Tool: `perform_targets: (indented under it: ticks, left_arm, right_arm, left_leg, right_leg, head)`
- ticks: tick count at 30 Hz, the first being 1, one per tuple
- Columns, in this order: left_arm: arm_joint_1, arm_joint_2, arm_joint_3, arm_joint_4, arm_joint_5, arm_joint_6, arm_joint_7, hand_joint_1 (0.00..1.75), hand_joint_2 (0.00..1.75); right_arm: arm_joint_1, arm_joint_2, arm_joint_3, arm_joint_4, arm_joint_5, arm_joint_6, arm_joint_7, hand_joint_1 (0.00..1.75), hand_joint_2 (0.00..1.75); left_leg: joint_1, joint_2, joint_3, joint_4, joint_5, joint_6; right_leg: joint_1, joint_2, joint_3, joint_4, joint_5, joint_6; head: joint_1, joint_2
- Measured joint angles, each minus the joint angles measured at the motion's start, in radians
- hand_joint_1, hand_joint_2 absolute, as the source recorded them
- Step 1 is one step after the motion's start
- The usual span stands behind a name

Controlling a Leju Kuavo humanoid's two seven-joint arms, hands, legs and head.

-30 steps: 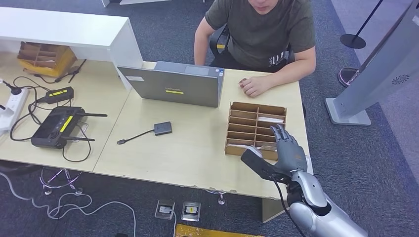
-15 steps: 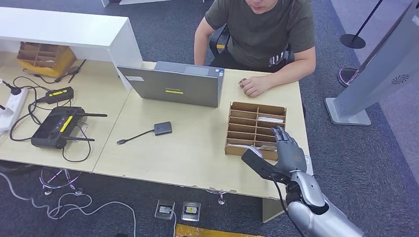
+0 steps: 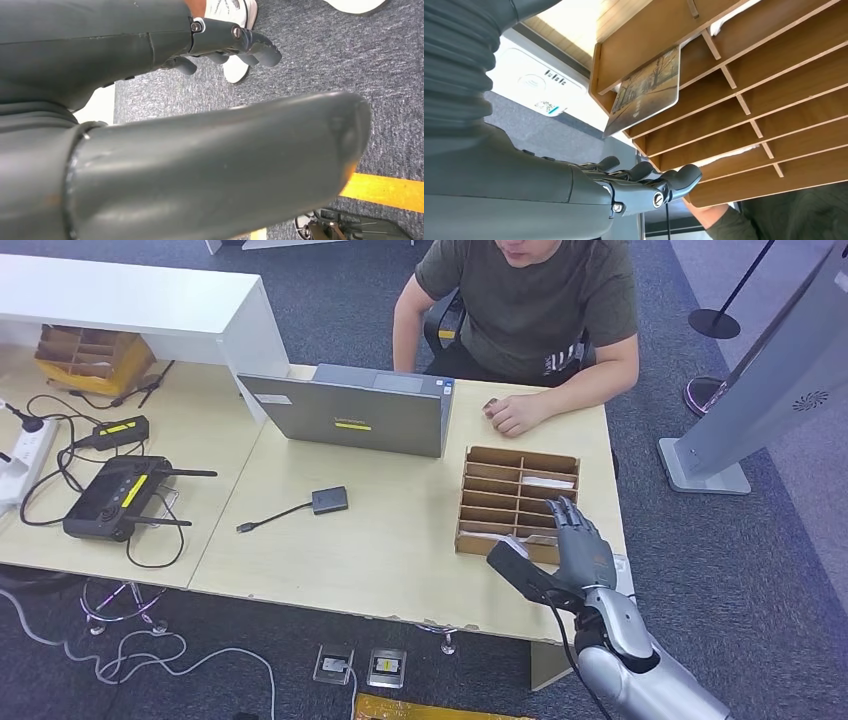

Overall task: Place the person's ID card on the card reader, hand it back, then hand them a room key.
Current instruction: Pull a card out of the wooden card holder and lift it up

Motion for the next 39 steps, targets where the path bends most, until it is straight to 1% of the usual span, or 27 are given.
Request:
perform_targets:
  ticks: [24, 28, 39]
  left_arm:
    - [0.0, 0.0, 0.0, 0.0, 0.003, 0.0, 0.0, 0.0, 0.0]
    - [0.0, 0.0, 0.0, 0.0, 0.003, 0.0, 0.0, 0.0, 0.0]
    - [0.0, 0.0, 0.0, 0.0, 0.003, 0.001, 0.0, 0.0, 0.0]
  right_arm:
    - [-0.001, 0.011, 0.0, 0.023, 0.018, 0.007, 0.007, 0.0, 1.75]
    - [-0.001, 0.011, 0.0, 0.028, 0.025, 0.008, 0.011, 1.75, 1.75]
    - [-0.001, 0.011, 0.001, 0.037, 0.043, 0.02, 0.021, 1.75, 1.75]
  left_leg:
    - [0.0, 0.0, 0.0, 0.0, 0.0, 0.0]
    - [0.0, 0.0, 0.0, 0.0, 0.0, 0.0]
    - [0.0, 0.0, 0.0, 0.0, 0.0, 0.0]
  right_leg:
    - [0.0, 0.0, 0.0, 0.0, 0.0, 0.0]
    - [0.0, 0.0, 0.0, 0.0, 0.0, 0.0]
    - [0.0, 0.0, 0.0, 0.0, 0.0, 0.0]
  head:
    - [0.0, 0.0]
    - [0.0, 0.0]
    - [0.0, 0.0]
